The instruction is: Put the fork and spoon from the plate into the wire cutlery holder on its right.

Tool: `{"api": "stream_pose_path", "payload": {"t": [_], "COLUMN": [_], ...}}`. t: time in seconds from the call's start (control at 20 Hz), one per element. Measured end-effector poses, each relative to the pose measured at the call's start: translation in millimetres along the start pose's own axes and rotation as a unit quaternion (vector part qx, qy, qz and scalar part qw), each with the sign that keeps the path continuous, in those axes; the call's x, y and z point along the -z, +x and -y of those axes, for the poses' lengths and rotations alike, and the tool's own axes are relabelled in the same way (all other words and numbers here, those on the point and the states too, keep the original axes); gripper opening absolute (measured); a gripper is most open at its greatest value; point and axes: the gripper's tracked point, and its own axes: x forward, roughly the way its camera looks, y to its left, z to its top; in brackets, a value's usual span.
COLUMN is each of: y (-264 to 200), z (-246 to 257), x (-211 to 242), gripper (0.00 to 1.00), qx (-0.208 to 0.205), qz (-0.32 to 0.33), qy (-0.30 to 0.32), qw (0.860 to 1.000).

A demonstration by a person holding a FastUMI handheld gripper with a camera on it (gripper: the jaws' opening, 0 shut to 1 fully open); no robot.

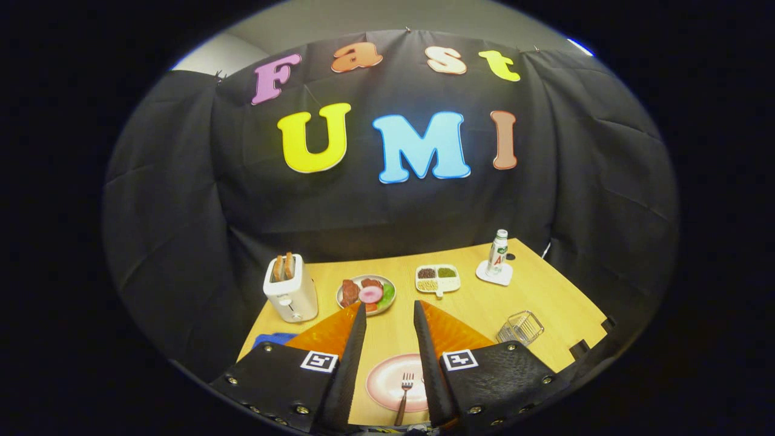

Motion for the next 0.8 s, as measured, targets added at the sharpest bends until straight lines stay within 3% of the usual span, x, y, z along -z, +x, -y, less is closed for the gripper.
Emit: {"api": "stream_pose_path", "payload": {"t": [0.35,0.8], "y": [19.0,22.6], "z": [25.3,46.3], "x": [81.1,181.4], "gripper": [0.49,0.49], "qx": [0.039,0.081], "qz": [-0.127,-0.290], "qy": [-0.006,-0.006], "qw": [0.991,0.954]}}
